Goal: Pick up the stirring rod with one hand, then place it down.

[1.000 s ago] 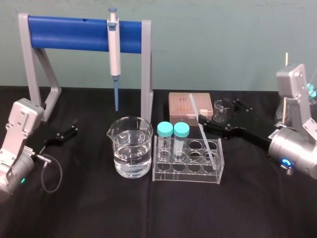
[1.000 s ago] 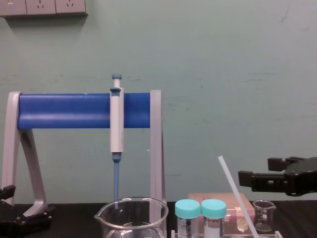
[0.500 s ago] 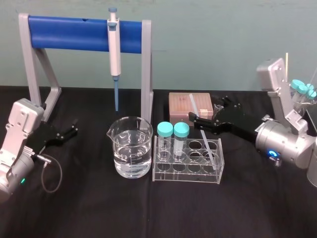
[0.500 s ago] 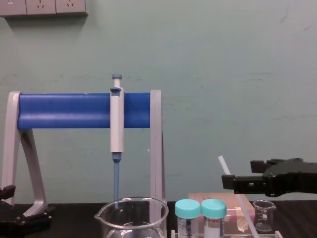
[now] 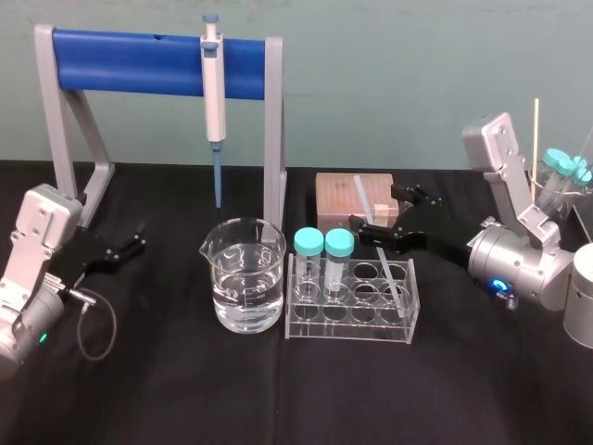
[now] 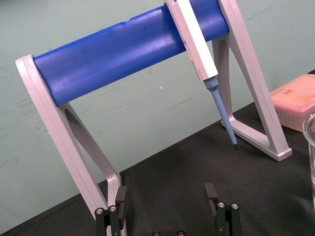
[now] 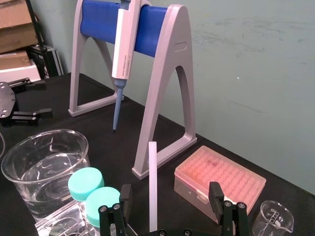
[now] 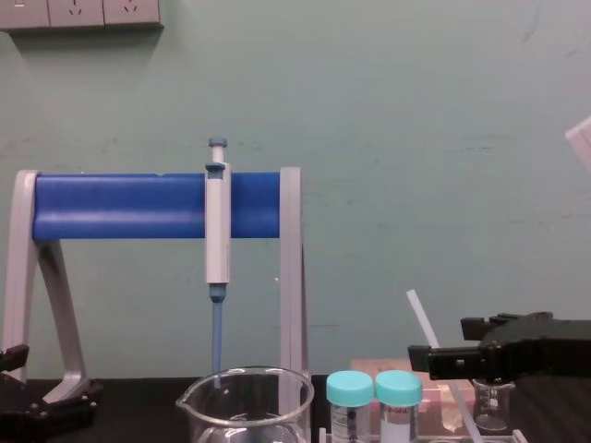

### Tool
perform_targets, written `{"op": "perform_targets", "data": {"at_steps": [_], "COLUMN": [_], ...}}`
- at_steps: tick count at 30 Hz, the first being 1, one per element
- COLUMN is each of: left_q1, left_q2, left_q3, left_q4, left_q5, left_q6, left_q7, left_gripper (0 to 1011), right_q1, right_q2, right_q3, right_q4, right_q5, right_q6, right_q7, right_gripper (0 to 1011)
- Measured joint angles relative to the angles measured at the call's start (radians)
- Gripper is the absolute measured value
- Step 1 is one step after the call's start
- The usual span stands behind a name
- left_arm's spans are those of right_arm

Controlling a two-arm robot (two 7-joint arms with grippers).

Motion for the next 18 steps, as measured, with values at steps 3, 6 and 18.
{"op": "perform_targets", "data": {"at_steps": [3,6,18], "left_q1": [0.0,0.0,0.0], "left_q2": [0.0,0.0,0.0], "left_q3": [0.0,0.0,0.0], "left_q4": [0.0,0.0,0.0], "left_q5": [0.0,0.0,0.0], "left_q6": [0.0,0.0,0.0], "left_q7": [0.0,0.0,0.0], "left_gripper": [1000,1000,1000], "right_q1": [0.003,0.006,0.016], "right_q2": [-0.004,-0.008,-0.018], "right_q3": [0.0,0.0,-0.004], "right_q4": [0.007,0.013,0.027], "right_q5": [-0.004,-0.006,-0.014], "right_q6": [0.001,0.003,0.003], "right_q7": [0.003,0.006,0.019], "right_gripper": [1003,1003,1003]}}
